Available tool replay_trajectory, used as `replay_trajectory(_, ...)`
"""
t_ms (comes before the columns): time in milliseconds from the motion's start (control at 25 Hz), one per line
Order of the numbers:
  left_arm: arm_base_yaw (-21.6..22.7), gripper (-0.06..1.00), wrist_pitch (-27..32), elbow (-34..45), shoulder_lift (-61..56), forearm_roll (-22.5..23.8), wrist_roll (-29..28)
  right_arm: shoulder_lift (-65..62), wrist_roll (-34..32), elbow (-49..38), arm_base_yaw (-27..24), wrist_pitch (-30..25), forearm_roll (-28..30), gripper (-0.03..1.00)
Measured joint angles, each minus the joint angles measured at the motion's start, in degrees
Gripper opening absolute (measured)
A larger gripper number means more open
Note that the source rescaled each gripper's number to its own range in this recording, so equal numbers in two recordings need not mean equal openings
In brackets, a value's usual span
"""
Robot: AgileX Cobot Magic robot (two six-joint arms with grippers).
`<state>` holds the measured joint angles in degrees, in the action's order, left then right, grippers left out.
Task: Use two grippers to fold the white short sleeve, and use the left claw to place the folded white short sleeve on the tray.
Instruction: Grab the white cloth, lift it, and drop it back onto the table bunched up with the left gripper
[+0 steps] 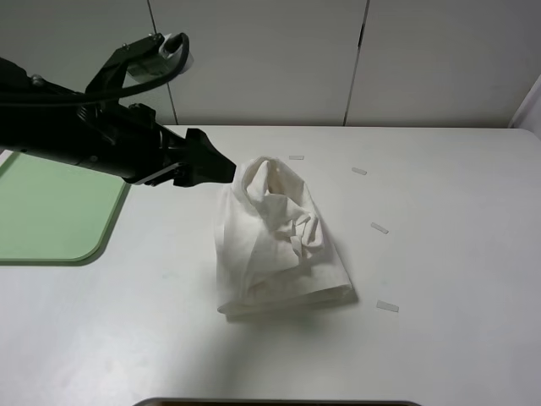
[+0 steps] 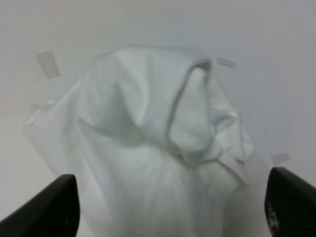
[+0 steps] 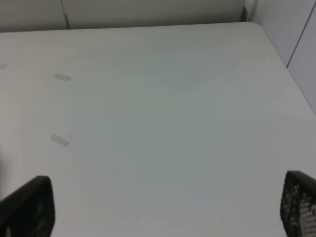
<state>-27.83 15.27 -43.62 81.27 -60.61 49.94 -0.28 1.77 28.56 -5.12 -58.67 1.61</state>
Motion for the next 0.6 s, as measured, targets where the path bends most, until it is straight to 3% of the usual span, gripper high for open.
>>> replay_trajectory(160, 0.3, 0.76, -1.7, 1.5, 0.5, -3.2, 1.1, 0.0, 0.0, 0.0, 0.0, 0.0, 0.0, 1.00)
replay_trajectory(400, 0.3, 0.95, -2.7, 0.1, 6.5, -5.2, 3.4, 0.0, 0.0, 0.0, 0.0, 0.0, 0.0, 1.00)
replay_trajectory(600, 0.2, 1.00, -3.0, -5.1, 13.4, -8.2, 3.6, 0.0, 0.0, 0.0, 0.0, 0.0, 0.0, 1.00)
